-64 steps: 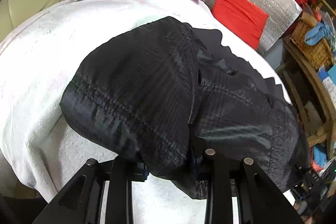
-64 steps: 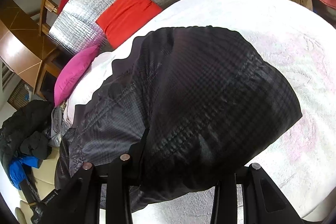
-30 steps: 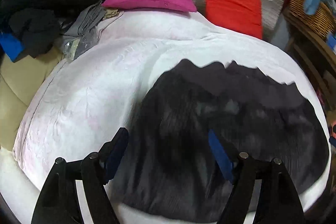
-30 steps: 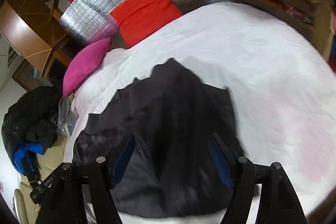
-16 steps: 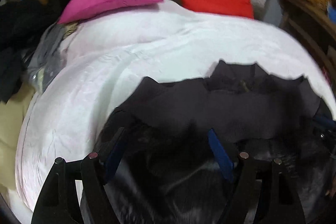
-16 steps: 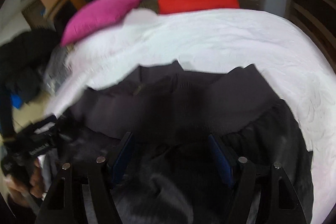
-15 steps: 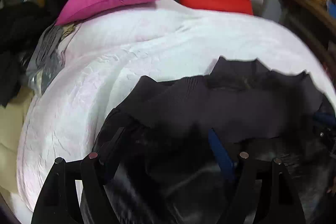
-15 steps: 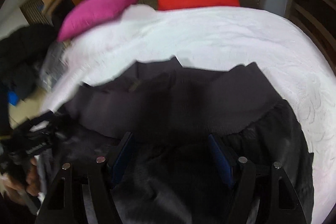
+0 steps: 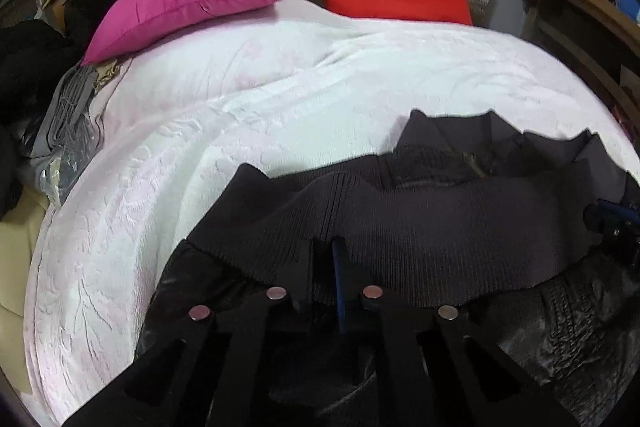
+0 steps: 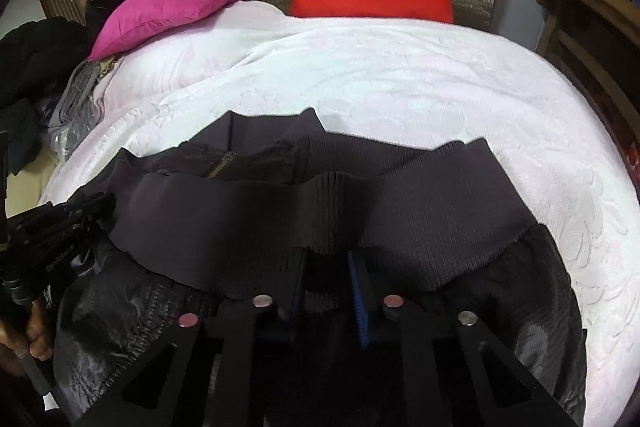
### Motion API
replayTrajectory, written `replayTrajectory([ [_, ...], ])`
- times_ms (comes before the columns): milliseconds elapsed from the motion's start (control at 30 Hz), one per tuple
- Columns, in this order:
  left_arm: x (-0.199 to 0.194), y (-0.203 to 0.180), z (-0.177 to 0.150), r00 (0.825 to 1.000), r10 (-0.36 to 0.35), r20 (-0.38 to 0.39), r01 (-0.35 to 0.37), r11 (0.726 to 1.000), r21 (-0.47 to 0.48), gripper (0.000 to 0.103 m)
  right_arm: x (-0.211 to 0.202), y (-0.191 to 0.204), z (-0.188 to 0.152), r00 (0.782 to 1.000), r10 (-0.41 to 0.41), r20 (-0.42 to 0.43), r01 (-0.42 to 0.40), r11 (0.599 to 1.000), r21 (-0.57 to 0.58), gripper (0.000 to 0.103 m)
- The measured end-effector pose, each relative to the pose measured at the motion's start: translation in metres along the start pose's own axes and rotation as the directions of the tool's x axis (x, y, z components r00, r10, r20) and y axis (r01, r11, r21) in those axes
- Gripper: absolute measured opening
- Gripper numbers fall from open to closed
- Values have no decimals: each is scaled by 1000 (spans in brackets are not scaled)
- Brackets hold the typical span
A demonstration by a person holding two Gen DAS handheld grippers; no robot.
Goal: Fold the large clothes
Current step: 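Grasp the ribbed hem edge again with both grippers, then lift the ribbed hem and fold it over the jacket with both grippers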
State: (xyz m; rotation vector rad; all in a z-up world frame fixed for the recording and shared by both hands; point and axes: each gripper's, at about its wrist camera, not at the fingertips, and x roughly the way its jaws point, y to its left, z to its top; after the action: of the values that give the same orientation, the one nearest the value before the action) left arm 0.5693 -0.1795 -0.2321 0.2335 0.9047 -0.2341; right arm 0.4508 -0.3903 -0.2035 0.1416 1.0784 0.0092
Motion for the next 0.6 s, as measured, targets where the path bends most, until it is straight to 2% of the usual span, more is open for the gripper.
replayTrajectory([
  [267,-5,10,14,997,4,77,1,998,-56,4,2,-5,16,998,31,47,-33,998,60,9],
  [500,26,9,13,999,50,19,-49,998,-49,4,33,-23,26,998,59,12,-60,988,142,9],
  [600,29,4,11,998,70,7,-70,997,-26,5,31,-32,27,996,87,23,-90,977,191,10],
])
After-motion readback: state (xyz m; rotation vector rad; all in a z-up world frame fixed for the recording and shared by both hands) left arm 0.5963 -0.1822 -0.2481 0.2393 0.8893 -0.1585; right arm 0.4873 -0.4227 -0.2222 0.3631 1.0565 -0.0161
